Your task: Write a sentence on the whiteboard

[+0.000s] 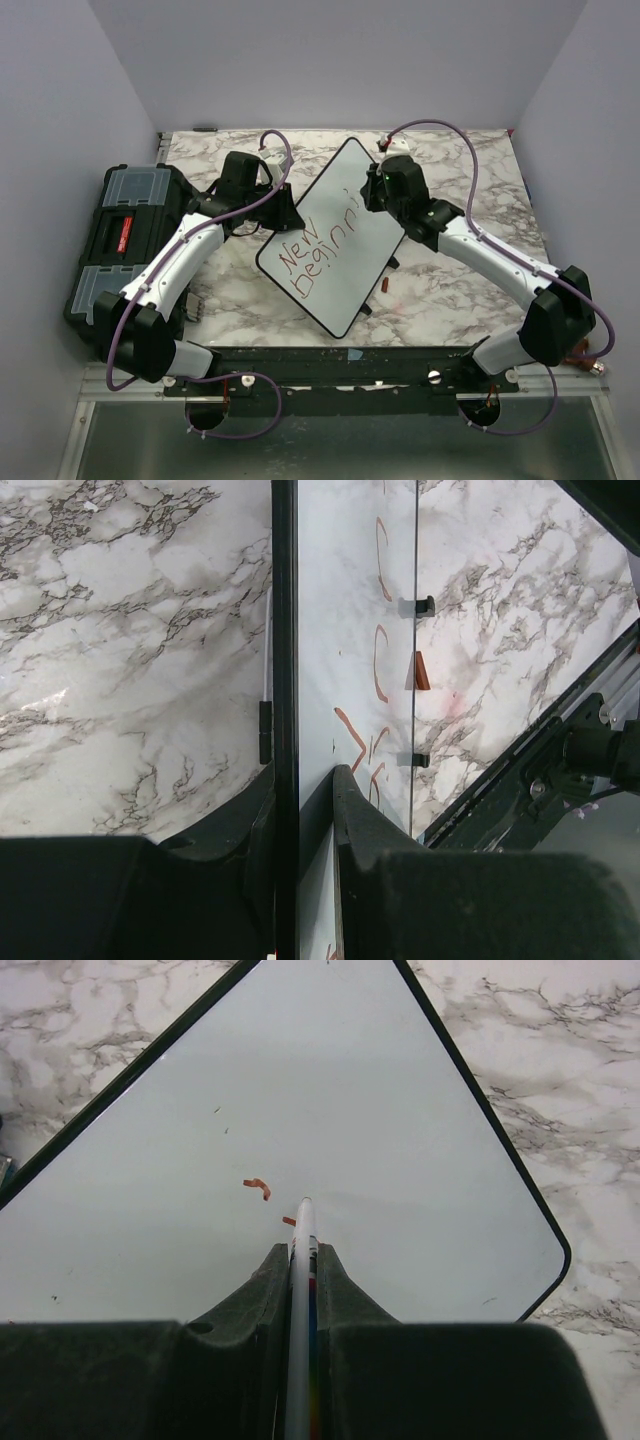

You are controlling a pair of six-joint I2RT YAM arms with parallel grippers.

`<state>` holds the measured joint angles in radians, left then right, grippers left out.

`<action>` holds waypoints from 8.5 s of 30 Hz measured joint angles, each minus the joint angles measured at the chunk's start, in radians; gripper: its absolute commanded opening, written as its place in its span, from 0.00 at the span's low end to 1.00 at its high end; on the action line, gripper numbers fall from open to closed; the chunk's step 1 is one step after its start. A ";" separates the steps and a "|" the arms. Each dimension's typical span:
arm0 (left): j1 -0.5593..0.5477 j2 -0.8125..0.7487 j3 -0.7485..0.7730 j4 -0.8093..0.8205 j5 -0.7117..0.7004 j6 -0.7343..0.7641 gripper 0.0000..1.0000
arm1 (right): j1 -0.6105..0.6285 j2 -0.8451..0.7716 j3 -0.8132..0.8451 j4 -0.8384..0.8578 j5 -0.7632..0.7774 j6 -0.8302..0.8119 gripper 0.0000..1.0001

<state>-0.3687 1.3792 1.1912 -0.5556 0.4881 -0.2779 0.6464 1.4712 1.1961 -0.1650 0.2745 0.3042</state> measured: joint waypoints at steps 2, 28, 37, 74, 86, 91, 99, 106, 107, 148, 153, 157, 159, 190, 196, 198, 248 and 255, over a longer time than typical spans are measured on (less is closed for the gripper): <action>0.000 0.000 0.000 0.000 0.000 0.000 0.00 | -0.004 0.000 0.000 0.000 0.000 0.000 0.01; 0.000 0.000 0.000 -0.003 -0.002 0.000 0.00 | -0.022 0.019 -0.082 0.050 -0.026 0.018 0.01; 0.000 0.000 0.000 -0.005 -0.004 0.000 0.00 | -0.025 0.011 -0.098 0.055 -0.029 0.021 0.01; 0.000 0.003 0.000 -0.002 -0.006 0.000 0.00 | -0.054 0.072 -0.010 0.045 -0.043 0.017 0.01; 0.000 0.003 0.000 -0.002 -0.006 0.000 0.00 | -0.060 0.042 -0.059 0.043 -0.043 0.017 0.01; -0.001 0.003 0.000 0.000 -0.006 0.000 0.00 | -0.060 0.035 -0.059 0.034 -0.043 0.016 0.01; -0.008 0.003 0.004 0.003 -0.006 0.001 0.00 | -0.080 0.027 -0.051 0.017 -0.044 0.011 0.01; -0.008 0.003 0.005 0.003 -0.006 0.001 0.00 | -0.108 0.028 0.000 0.006 -0.045 0.009 0.01; -0.008 0.003 0.005 0.003 -0.006 0.002 0.00 | -0.111 0.030 0.008 0.006 -0.045 0.009 0.01; -0.008 0.013 0.011 0.001 -0.010 0.002 0.00 | -0.166 0.138 0.096 0.038 -0.217 0.021 0.01; -0.008 0.013 0.011 0.001 -0.010 0.002 0.00 | -0.166 0.112 0.046 0.056 -0.221 0.027 0.01; -0.008 0.013 0.011 0.000 -0.011 0.002 0.00 | -0.166 0.090 0.006 0.061 -0.221 0.036 0.01; -0.008 0.013 0.011 0.000 -0.011 0.002 0.00 | -0.166 0.079 -0.010 0.060 -0.220 0.037 0.01; -0.008 0.013 0.011 0.001 -0.011 0.002 0.00 | -0.166 0.152 0.116 0.003 -0.164 0.045 0.01; -0.008 0.013 0.011 0.001 -0.011 0.002 0.00 | -0.166 0.160 0.129 0.000 -0.163 0.045 0.01; -0.008 0.013 0.011 0.001 -0.011 0.002 0.00 | -0.166 0.160 0.129 0.001 -0.163 0.045 0.01; -0.019 0.003 0.009 -0.011 -0.032 -0.008 0.00 | -0.170 0.048 -0.087 0.006 -0.137 0.095 0.01; -0.020 0.002 0.009 -0.010 -0.032 -0.007 0.00 | -0.170 0.035 -0.086 -0.003 -0.179 0.106 0.01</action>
<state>-0.3885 1.3811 1.1999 -0.5652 0.4557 -0.2852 0.4763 1.5066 1.1103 -0.1680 0.0959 0.4107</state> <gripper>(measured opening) 0.219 0.136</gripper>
